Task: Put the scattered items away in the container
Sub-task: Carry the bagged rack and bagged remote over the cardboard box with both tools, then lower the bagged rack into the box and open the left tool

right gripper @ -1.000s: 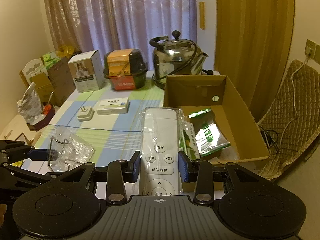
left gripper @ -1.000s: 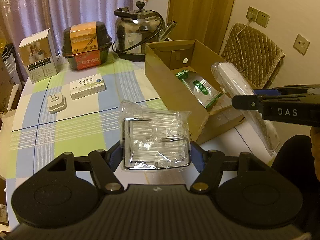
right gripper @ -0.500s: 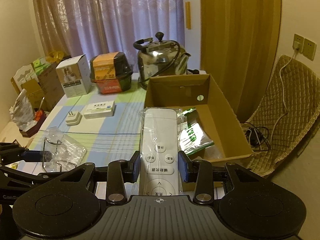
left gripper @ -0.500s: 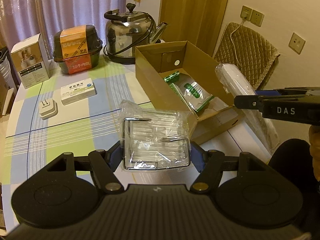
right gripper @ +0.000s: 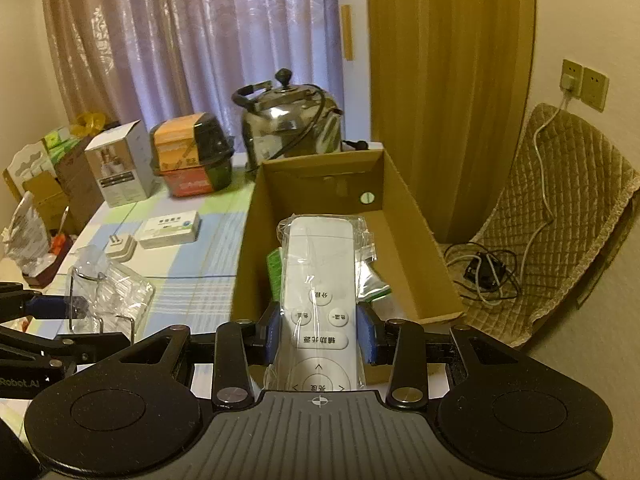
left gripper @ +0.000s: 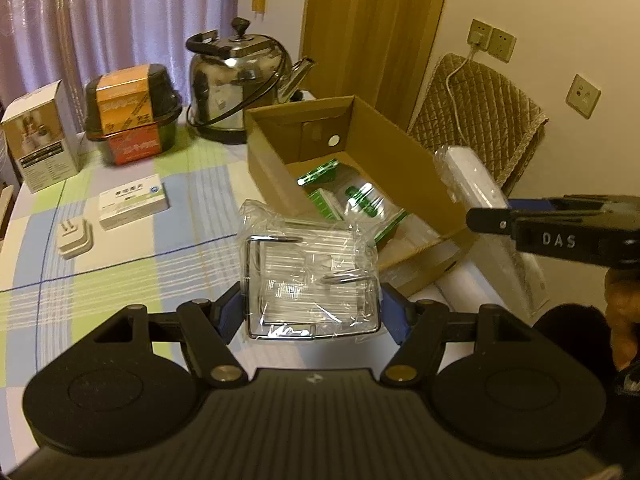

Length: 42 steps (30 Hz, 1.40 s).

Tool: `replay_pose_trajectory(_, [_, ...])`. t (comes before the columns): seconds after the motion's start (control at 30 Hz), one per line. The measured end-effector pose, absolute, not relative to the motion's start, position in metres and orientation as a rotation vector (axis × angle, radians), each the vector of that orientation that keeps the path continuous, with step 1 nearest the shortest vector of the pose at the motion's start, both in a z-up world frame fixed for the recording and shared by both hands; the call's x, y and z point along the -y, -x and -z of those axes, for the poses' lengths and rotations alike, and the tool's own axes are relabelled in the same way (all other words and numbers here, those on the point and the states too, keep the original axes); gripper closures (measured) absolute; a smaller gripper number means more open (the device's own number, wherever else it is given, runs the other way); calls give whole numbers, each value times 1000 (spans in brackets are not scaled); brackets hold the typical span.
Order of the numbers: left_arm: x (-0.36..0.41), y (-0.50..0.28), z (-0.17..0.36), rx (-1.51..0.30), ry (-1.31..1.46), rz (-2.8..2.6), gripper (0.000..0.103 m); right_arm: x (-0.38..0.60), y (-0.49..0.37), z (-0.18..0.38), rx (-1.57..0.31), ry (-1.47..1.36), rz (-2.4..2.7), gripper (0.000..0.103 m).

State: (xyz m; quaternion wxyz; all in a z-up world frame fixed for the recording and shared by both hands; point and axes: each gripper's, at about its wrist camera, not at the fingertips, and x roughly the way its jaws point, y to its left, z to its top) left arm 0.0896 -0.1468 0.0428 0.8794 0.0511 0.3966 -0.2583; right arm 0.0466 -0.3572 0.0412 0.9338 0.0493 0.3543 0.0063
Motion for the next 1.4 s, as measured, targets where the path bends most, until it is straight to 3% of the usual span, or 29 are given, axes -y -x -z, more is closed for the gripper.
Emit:
replay_pose_trajectory(0.87, [271, -170, -22, -816, -115, 645, 38, 436, -109, -33, -707, -79, 45, 62])
replay_pose_trajectory(0.97, [277, -177, -18, -809, -113, 642, 37, 441, -113, -29, -714, -82, 52, 62])
replay_pose_trajectory(1.07, [280, -182, -17, -791, -140, 627, 26, 445, -116, -25, -723, -83, 57, 62])
replay_pose_trajectory(1.4, [249, -185, -19, -792, -109, 569, 26, 439, -124, -17, -730, -82, 41, 62])
